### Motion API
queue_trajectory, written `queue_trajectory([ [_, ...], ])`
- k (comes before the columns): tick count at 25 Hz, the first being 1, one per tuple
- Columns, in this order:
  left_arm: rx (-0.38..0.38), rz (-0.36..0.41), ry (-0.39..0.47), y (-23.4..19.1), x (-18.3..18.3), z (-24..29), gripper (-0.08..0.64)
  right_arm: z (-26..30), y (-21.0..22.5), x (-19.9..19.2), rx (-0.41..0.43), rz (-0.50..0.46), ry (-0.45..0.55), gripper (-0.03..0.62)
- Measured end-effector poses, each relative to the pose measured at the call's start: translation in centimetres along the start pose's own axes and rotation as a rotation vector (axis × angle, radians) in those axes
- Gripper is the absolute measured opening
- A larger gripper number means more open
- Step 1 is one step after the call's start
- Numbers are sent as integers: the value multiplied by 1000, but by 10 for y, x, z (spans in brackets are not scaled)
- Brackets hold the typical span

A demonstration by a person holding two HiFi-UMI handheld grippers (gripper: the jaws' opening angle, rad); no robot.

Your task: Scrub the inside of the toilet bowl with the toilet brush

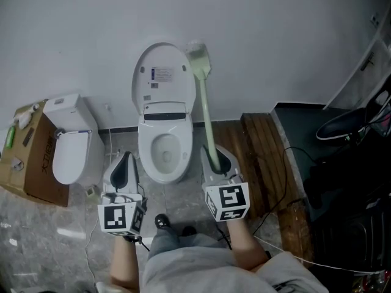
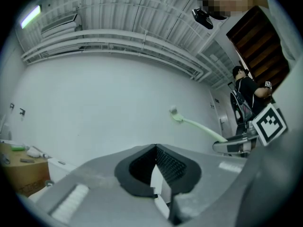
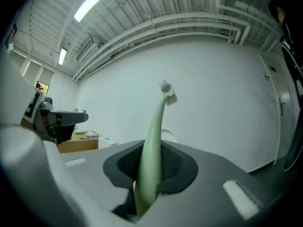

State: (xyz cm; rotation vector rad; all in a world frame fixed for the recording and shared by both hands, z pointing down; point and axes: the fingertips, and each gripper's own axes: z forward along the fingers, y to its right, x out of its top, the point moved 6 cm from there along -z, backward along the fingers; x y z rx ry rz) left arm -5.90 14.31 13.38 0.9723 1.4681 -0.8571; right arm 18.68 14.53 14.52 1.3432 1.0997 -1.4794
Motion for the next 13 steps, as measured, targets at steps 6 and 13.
queue_trajectory([
  [6,12,-21,6,4,5,-1,3,-2,-2,0,8,1,4,58],
  [13,-10,16,17,3,2,5,3,3,-1,1,9,2,3,58],
])
